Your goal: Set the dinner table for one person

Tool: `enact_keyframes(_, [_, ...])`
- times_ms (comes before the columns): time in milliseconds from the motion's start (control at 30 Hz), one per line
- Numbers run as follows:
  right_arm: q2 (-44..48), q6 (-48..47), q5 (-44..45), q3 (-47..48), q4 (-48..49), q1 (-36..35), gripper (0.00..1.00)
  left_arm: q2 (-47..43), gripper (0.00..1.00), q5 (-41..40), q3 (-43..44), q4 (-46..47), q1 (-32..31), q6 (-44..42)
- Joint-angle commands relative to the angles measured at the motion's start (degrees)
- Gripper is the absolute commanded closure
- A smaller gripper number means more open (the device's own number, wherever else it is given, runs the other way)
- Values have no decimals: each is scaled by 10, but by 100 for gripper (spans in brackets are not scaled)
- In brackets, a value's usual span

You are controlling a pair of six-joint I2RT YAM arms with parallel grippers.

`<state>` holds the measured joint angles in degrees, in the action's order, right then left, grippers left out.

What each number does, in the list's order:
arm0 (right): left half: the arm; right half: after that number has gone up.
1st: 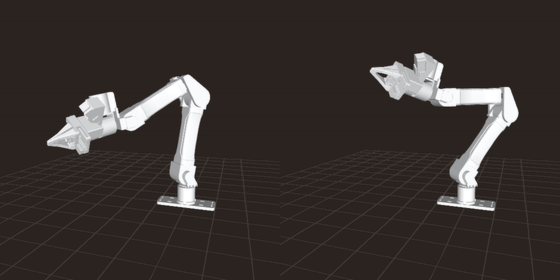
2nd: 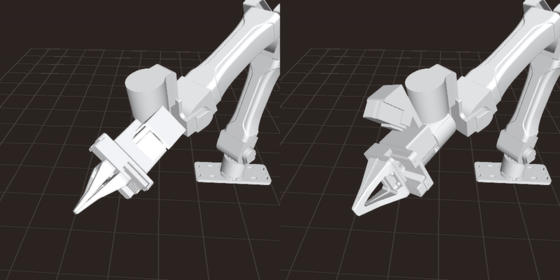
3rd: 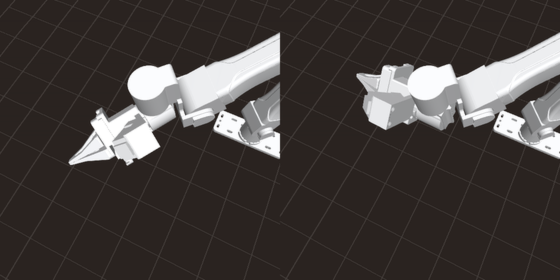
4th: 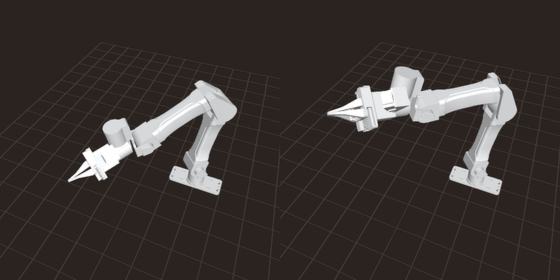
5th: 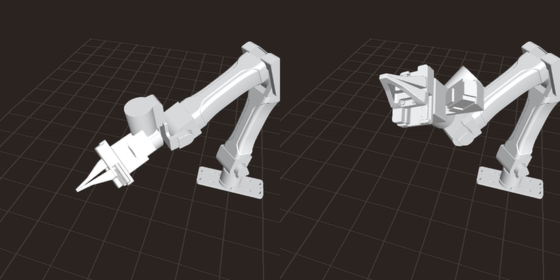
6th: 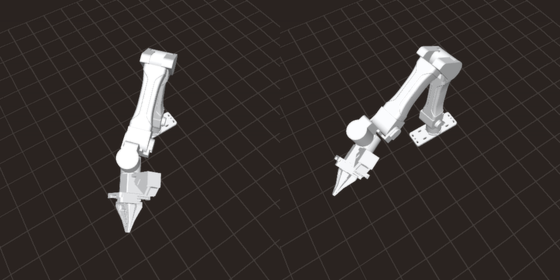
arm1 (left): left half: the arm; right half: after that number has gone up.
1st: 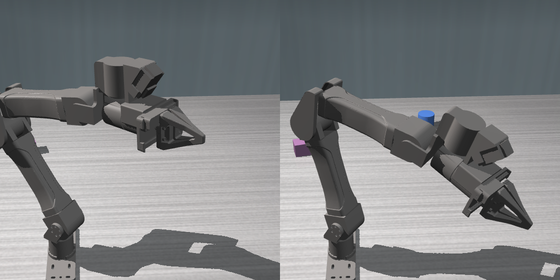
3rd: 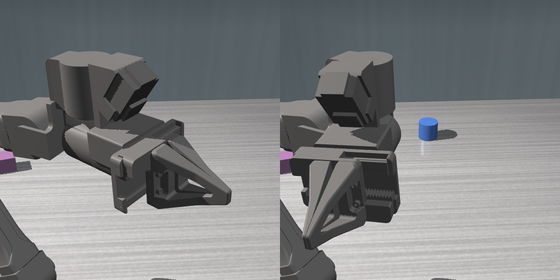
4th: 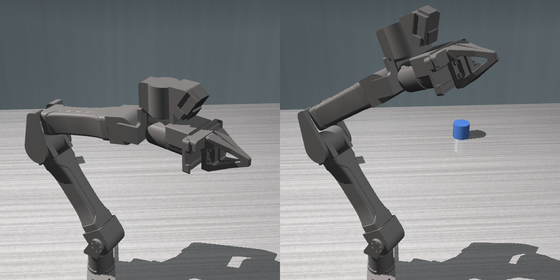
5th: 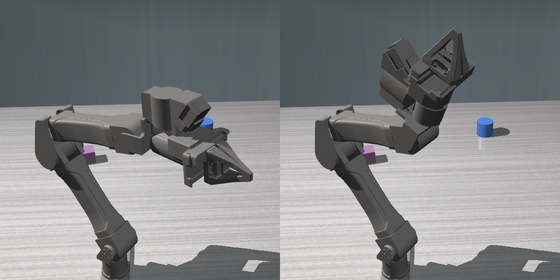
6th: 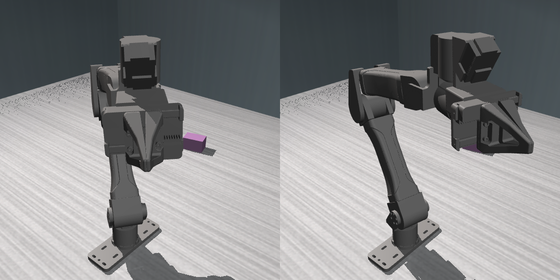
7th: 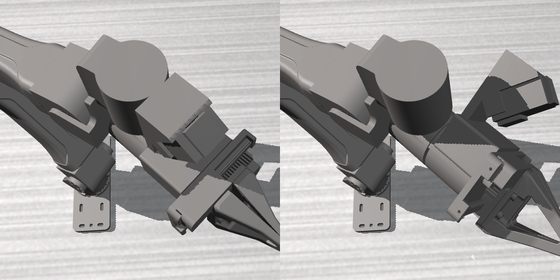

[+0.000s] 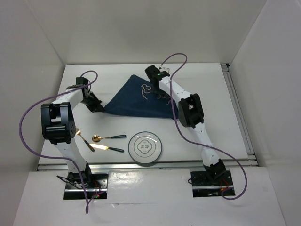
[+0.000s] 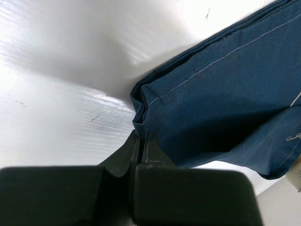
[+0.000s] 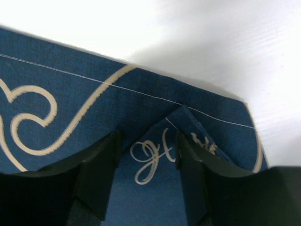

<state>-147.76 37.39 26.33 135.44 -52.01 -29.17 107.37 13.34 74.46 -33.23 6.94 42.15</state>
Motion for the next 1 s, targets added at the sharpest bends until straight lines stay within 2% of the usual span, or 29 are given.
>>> enact_keyframes(0, [-17, 8, 0, 18, -16, -4, 42, -18, 100, -5, 5, -7, -2, -8])
enact_keyframes(33, [-17, 14, 0, 18, -16, -4, 45, -18, 100, -5, 5, -7, -2, -8])
enact_keyframes(67, [-17, 14, 6, 18, -16, -4, 53, -18, 100, -10, 5, -13, -2, -8])
enact_keyframes(267, [41, 20, 16, -25, 1, -4, 77, -23, 100, -16, 5, -13, -2, -14])
enact_keyframes(367, [60, 15, 16, -26, 2, -4, 99, -23, 100, -16, 10, -13, -2, -14])
enact_keyframes(800, [184, 15, 10, -70, 15, -15, 100, -45, 100, -10, 32, -34, -2, -8])
enact_keyframes(933, [211, -8, 0, -58, 38, -1, 100, -45, 100, 1, 90, -39, -2, -3])
enact_keyframes(967, [223, -16, -8, -53, 70, -1, 100, -35, 100, 17, 110, -39, -2, -3])
